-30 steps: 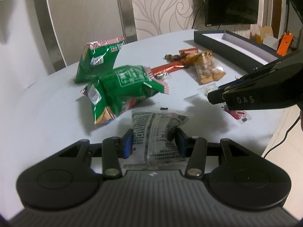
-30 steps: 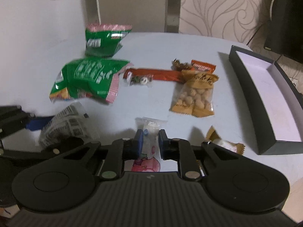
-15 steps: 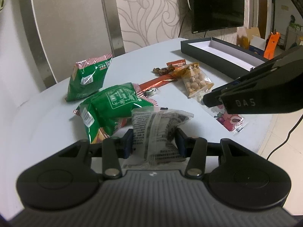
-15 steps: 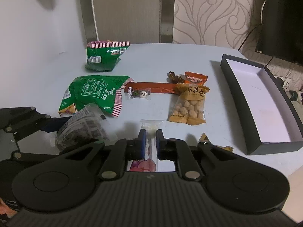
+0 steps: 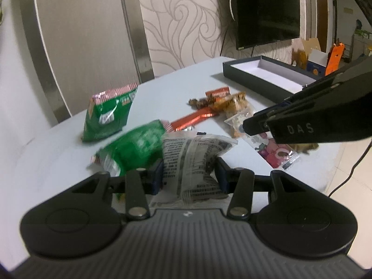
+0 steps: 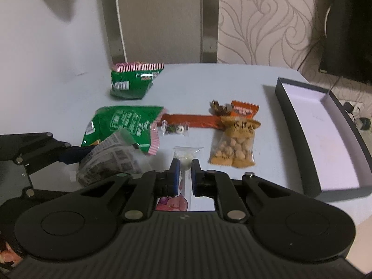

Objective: Organize snacks
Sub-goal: 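Carry both snacks over the black box and lower them inside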

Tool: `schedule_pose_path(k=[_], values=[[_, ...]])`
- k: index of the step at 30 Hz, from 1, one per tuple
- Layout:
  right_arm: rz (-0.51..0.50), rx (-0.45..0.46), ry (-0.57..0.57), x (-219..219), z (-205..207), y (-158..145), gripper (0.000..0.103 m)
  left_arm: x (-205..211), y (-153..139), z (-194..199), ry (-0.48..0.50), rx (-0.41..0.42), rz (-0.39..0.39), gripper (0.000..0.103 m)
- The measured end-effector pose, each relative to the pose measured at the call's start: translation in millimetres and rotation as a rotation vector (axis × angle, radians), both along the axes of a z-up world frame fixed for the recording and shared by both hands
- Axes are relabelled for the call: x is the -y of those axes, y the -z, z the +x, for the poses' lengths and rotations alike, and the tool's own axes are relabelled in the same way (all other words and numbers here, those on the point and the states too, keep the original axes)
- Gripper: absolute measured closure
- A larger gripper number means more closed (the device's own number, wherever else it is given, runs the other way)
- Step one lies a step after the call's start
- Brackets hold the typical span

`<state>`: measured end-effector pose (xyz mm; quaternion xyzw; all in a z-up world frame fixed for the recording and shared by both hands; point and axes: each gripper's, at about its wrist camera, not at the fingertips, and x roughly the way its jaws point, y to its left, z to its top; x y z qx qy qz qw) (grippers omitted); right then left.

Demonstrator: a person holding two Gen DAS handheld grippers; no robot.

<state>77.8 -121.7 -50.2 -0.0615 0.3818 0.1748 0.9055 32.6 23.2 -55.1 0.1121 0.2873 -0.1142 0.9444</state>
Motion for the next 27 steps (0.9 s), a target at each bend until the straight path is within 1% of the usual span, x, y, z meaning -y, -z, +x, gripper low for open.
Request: schedule_pose_path(k=[8,12,17,18,22,27], values=[[0.036,0.043,0.016,38,18,-22,0.091,32,-15,32,0.003,0.029,0.006,0.053],[0.048,0.068,0.042,67,28,-34,0.091,56,-22,51,0.017,0.037,-0.003,0.053],[0.054,0.088,0.093,109,44,-42,0.091,93,-27,80,0.052,0.047,-0.010,0.053],[0.040,0.087,0.162,117,46,-42,0.091,100,-28,86,0.056,0.048,-0.012,0.053],[0.026,0.088,0.206,152,59,-41,0.091,131,-29,113,0.073,0.044,-0.030,0.053],[-0.005,0.062,0.273,193,73,-30,0.091,173,-25,140,0.101,0.038,-0.043,0.053]])
